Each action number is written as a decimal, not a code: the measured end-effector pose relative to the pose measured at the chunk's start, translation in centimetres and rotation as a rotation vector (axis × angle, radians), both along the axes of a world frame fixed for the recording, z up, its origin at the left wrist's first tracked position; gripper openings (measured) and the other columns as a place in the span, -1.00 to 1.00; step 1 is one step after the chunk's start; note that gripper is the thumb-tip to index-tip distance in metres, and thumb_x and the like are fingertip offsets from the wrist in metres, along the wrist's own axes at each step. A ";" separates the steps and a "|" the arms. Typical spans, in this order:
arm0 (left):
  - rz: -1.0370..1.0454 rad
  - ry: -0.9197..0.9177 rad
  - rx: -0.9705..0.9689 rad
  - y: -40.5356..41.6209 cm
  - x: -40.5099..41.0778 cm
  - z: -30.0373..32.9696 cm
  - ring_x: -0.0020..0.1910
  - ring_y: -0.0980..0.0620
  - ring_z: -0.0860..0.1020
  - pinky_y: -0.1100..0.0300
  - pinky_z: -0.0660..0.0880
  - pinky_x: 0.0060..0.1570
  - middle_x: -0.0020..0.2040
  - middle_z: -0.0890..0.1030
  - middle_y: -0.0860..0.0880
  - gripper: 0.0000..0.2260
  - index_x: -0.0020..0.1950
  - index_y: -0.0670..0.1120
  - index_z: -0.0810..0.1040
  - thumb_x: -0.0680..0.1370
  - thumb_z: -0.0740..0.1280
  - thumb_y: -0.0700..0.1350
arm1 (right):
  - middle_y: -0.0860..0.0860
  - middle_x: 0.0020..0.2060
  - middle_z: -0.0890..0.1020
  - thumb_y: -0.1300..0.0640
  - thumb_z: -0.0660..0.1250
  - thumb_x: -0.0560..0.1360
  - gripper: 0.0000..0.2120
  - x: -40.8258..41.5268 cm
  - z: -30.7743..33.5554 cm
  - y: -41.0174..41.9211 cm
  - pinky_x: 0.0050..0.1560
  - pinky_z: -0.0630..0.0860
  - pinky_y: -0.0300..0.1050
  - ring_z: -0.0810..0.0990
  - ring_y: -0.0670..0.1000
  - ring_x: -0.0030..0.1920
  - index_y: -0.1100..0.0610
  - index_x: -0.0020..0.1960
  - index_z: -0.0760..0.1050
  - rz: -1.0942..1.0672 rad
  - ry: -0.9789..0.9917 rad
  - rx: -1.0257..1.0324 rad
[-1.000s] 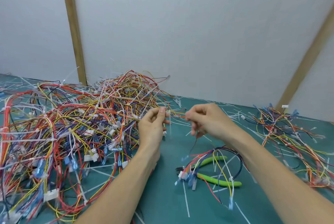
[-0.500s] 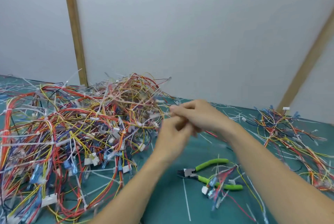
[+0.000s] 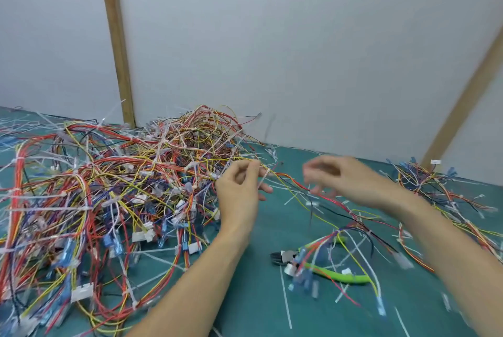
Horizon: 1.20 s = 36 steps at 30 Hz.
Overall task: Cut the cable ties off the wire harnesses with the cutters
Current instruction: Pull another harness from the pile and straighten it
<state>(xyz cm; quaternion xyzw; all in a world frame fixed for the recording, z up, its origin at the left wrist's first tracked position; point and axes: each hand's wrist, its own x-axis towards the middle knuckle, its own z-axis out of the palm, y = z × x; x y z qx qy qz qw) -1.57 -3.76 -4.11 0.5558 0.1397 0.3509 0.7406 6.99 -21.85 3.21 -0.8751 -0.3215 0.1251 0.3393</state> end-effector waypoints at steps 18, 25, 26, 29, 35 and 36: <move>-0.212 0.119 0.071 -0.8 0.5 -0.2 -0.21 0.08 0.70 0.22 0.52 -0.30 -0.07 0.75 -0.05 -0.80 0.17 -0.07 0.59 0.70 0.17 -0.18 | -0.10 -0.47 0.02 -0.03 0.16 0.58 -0.68 2.1 -2.4 -10.4 -0.54 -0.02 -0.22 -0.06 -0.11 -0.54 0.05 -0.32 0.33 0.018 1.041 1.153; -0.291 0.121 0.343 -1.4 0.1 -1.0 -0.33 0.03 0.64 0.22 0.44 -0.36 -0.23 0.71 -0.05 -0.81 0.02 -0.06 0.65 0.66 0.25 -0.22 | -0.06 -0.50 0.19 -0.11 0.31 0.48 -0.66 -0.4 -4.3 -9.0 -0.64 0.05 -0.40 0.08 -0.17 -0.63 0.13 -0.29 0.55 -0.293 0.779 0.562; -0.349 0.112 0.435 -2.0 -0.1 -1.1 -0.34 0.03 0.64 0.27 0.44 -0.35 -0.23 0.71 -0.06 -0.82 0.01 -0.06 0.66 0.65 0.27 -0.23 | -0.05 -0.52 0.21 -0.12 0.31 0.47 -0.65 -0.7 -4.1 -8.6 -0.64 0.06 -0.41 0.08 -0.17 -0.64 0.13 -0.32 0.55 -0.290 0.790 0.580; -0.456 0.099 0.539 -3.8 -0.6 -1.6 -0.34 0.05 0.62 0.39 0.43 -0.32 -0.21 0.71 -0.08 -0.88 0.05 -0.08 0.66 0.65 0.31 -0.18 | -0.05 -0.52 0.24 -0.14 0.30 0.46 -0.62 -1.6 -4.0 -7.7 -0.64 0.07 -0.40 0.10 -0.15 -0.65 0.12 -0.35 0.56 -0.261 0.787 0.543; -0.583 0.161 0.422 -4.2 -0.8 -1.0 -0.42 0.00 0.52 0.22 0.35 -0.46 -0.20 0.70 -0.05 -0.85 -0.02 -0.06 0.65 0.62 0.36 -0.01 | -0.05 -0.51 0.25 -0.16 0.26 0.53 -0.58 -3.3 -5.7 -6.3 -0.67 0.11 -0.35 0.16 -0.17 -0.66 0.15 -0.27 0.59 -0.025 0.996 0.433; -0.598 0.171 0.407 -4.3 -0.8 -1.0 -0.46 0.01 0.48 0.22 0.33 -0.47 -0.24 0.68 -0.05 -0.82 -0.12 -0.07 0.64 0.62 0.36 -0.02 | -0.05 -0.51 0.26 -0.17 0.26 0.52 -0.58 -3.7 -5.9 -5.8 -0.67 0.11 -0.35 0.16 -0.17 -0.66 0.14 -0.27 0.60 -0.003 1.014 0.429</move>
